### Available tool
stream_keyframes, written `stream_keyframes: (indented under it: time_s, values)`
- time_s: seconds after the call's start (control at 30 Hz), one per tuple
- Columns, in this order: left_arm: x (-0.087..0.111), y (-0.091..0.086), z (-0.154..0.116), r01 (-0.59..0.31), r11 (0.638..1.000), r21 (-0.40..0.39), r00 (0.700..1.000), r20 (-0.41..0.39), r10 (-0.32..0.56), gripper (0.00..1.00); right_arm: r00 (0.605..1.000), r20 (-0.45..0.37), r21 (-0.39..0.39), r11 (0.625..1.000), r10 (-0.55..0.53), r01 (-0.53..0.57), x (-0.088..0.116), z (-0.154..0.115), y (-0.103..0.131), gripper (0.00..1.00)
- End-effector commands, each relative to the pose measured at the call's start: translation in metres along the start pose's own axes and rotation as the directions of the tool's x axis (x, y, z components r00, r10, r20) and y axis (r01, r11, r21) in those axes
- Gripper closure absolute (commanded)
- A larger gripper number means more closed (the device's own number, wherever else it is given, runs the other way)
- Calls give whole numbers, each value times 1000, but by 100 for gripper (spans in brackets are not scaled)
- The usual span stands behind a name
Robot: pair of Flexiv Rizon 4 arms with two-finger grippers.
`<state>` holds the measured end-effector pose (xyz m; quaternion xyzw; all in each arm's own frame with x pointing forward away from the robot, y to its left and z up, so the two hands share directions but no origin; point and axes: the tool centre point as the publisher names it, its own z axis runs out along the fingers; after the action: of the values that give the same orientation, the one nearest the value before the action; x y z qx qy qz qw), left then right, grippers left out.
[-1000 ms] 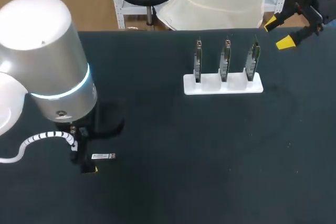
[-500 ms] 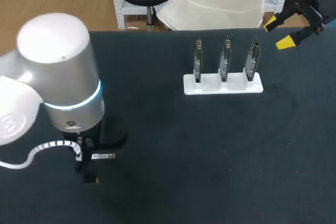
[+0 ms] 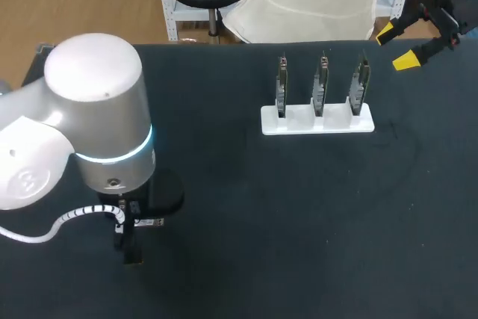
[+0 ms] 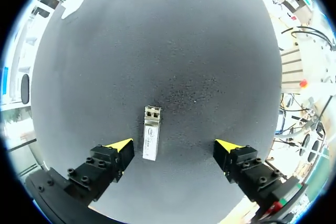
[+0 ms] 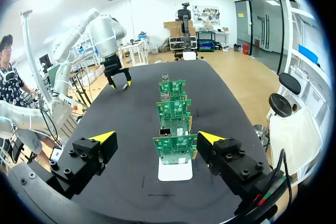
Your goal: Pick up the optical module with the left hand, and insert it into the network port with the right hand.
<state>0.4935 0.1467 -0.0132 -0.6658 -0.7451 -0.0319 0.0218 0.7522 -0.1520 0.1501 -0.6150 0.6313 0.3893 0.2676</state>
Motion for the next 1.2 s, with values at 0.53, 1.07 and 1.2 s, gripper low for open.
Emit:
stream_keyframes:
  time_s: [0.53, 1.07, 1.2]
  values:
    - [-2, 1, 18, 19, 999, 28, 1000, 15, -20, 0, 1000, 1, 3, 1000, -2, 2, 0, 1, 1, 0]
    - [-7, 5, 17, 14, 1000, 26, 999, 29, -15, 100, 1000, 1, 3, 1000, -2, 2, 0, 1, 1, 0]
    - [-7, 6, 16, 11, 1000, 27, 1000, 28, -11, 100, 1000, 1, 3, 1000, -2, 2, 0, 1, 1, 0]
